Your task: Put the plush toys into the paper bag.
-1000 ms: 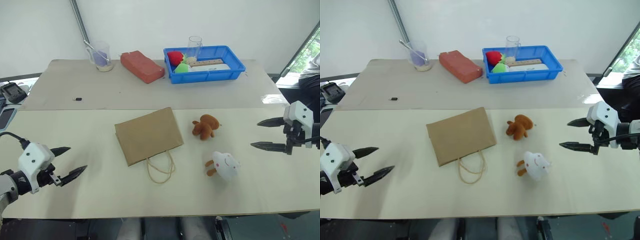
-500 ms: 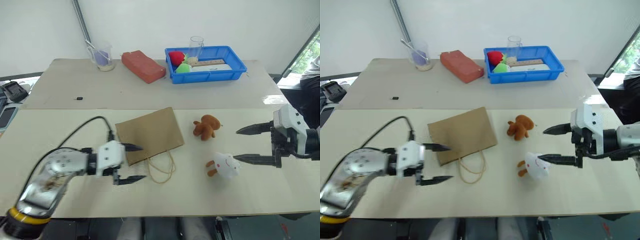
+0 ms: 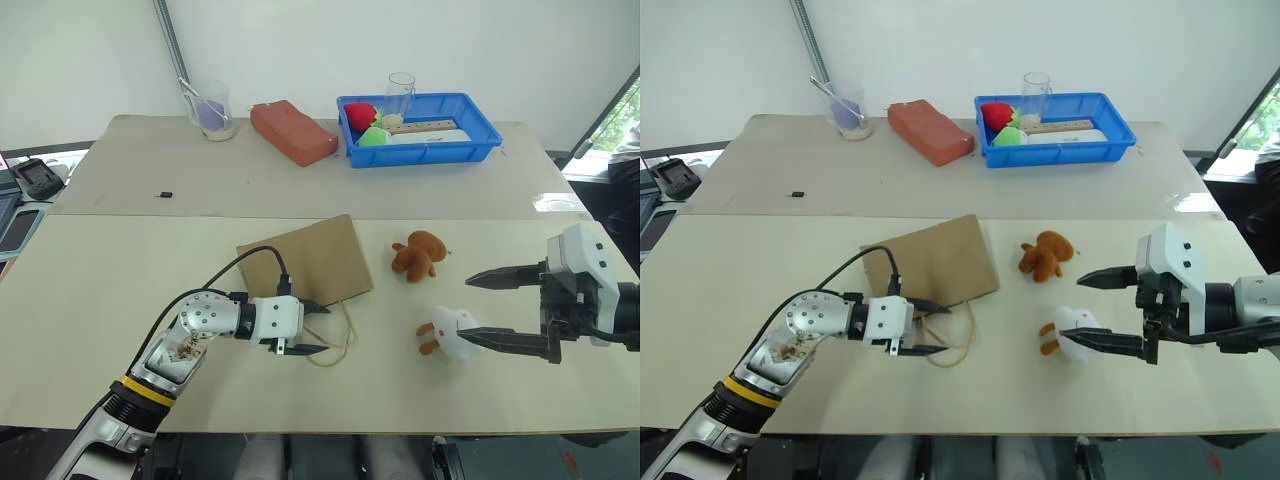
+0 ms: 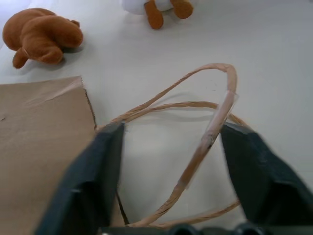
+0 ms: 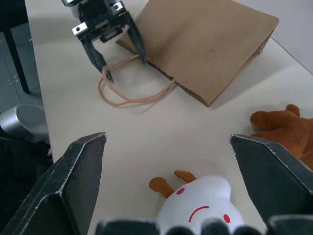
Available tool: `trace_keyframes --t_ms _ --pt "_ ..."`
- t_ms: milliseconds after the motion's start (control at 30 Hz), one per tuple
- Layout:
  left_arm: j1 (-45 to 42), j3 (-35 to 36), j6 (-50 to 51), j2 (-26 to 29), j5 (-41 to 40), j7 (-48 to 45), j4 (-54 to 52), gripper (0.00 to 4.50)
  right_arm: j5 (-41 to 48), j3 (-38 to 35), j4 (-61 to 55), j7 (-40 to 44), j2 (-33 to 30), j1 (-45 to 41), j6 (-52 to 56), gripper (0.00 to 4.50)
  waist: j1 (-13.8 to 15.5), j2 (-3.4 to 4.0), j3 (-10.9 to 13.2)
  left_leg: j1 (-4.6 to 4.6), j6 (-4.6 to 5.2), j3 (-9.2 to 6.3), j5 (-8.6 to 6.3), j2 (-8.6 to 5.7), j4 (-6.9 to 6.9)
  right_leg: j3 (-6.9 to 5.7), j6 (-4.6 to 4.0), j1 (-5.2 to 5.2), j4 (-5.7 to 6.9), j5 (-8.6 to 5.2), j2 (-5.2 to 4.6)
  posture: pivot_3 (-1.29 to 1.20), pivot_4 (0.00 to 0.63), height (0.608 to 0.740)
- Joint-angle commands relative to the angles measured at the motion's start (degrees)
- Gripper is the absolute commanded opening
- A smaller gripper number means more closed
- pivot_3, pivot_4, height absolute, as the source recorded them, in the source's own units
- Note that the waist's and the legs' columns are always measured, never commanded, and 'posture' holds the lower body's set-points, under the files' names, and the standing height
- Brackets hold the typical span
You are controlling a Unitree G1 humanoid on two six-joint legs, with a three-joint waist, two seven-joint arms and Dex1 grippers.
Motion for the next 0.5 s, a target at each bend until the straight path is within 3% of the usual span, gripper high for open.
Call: trace_keyframes --t_ms 33,100,133,333,500 --pt "-1.15 0.17 -1.48 -0.64 -0.8 -0.92 -0.76 1.26 1.59 -2.01 -1.26 -0.27 -0.18 -0.12 -0.22 4.5 0.02 0.0 0.0 0.0 0.0 -0.01 0.0 0.0 0.0 0.0 0.01 0.0 0.0 0.0 0.0 0.0 0.15 0.74" --pt "-1.1 0.48 -1.13 -0.54 -1.98 -2.32 -1.08 0.31 2.82 -1.94 -1.74 -0.12 0.06 -0.03 0.19 4.5 0.0 0.0 0.0 -0.01 0.0 -0.01 0.0 0.0 0.0 -0.01 0.01 -0.01 0.0 0.0 0.01 0.0 0.15 0.74" --pt "-1.14 0.63 -0.84 -0.35 -2.46 -3.0 -1.26 0.05 3.14 -1.78 -2.06 -0.17 0.11 0.06 0.33 4.5 -0.01 0.0 0.0 0.0 0.0 -0.02 0.0 0.0 0.0 -0.01 0.01 -0.01 0.0 0.0 0.01 0.0 0.15 0.74" --pt "-5.31 3.87 6.29 -0.11 -7.7 -5.05 -1.29 0.05 5.09 2.51 -5.16 -6.29 2.28 -1.55 1.92 4.5 0.04 -0.03 0.0 -0.01 0.0 -0.04 0.0 0.0 0.04 -0.03 0.03 0.02 0.02 0.0 0.01 0.0 0.15 0.74" --pt "-11.91 8.2 20.58 0.51 -17.16 -7.28 -1.03 0.05 2.01 14.79 -7.7 -19.06 12.48 -7.52 2.52 4.5 -0.45 -0.03 0.0 -0.04 0.0 -0.12 0.0 0.04 0.07 -0.06 0.04 -0.01 0.07 0.0 0.1 0.0 0.15 0.74"
